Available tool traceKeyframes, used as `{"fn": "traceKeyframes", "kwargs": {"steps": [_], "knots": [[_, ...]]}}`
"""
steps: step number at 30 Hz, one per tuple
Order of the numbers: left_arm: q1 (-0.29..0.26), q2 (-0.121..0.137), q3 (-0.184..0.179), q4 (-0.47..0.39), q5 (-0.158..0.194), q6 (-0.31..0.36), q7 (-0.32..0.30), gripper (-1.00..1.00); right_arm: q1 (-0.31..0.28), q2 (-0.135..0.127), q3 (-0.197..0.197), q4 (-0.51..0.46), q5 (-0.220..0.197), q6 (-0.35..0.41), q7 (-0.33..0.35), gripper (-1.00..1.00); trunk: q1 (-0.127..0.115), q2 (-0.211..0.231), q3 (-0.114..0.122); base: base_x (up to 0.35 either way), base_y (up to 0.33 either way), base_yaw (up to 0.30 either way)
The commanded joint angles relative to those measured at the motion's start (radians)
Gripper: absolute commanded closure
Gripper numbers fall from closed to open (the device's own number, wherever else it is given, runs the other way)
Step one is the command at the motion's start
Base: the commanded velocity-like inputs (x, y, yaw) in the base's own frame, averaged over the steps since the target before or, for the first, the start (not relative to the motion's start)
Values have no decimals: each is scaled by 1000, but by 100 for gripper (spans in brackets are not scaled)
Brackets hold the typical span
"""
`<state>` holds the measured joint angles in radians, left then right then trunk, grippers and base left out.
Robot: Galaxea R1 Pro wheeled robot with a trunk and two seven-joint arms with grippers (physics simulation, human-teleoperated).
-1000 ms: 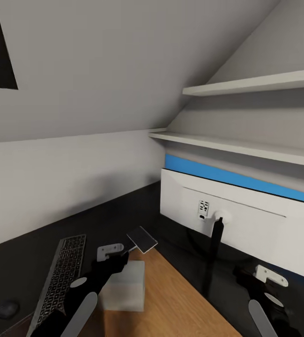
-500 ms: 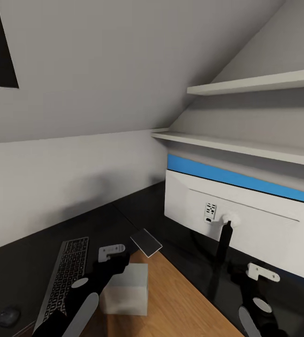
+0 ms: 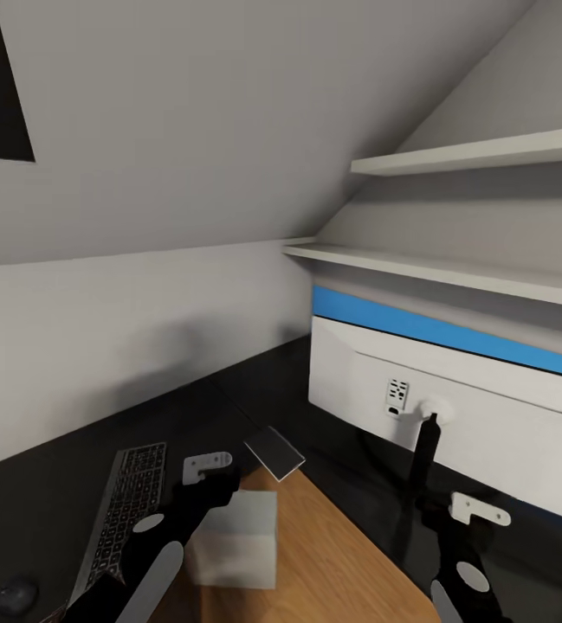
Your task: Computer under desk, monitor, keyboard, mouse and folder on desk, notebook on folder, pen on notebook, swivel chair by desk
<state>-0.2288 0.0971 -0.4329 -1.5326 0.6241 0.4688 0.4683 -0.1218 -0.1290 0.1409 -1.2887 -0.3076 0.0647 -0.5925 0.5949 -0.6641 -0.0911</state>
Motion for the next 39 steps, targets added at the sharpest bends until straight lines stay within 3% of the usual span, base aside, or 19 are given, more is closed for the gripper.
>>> {"fn": "traceKeyframes", "kwargs": {"steps": [1, 11, 20, 39], "knots": [[-1, 1, -3, -1, 10, 1, 10, -100, -1, 1, 3, 0, 1, 3, -8, -100, 1, -2, -2, 143, 193, 0], [-1, 1, -3, -1, 10, 1, 10, -100, -1, 8, 3, 10, 18, -9, -7, -100, 1, -2, -2, 93, 75, 0], [-1, 1, -22, -1, 9, 1, 10, -100, -1, 8, 3, 11, 19, -9, -7, -100, 1, -2, -2, 126, 20, 0], [-1, 0, -25, -5, 11, 0, 9, -100, -1, 7, 0, 30, 18, -7, -7, -100, 1, -2, -2, 62, 0, 0]]}}
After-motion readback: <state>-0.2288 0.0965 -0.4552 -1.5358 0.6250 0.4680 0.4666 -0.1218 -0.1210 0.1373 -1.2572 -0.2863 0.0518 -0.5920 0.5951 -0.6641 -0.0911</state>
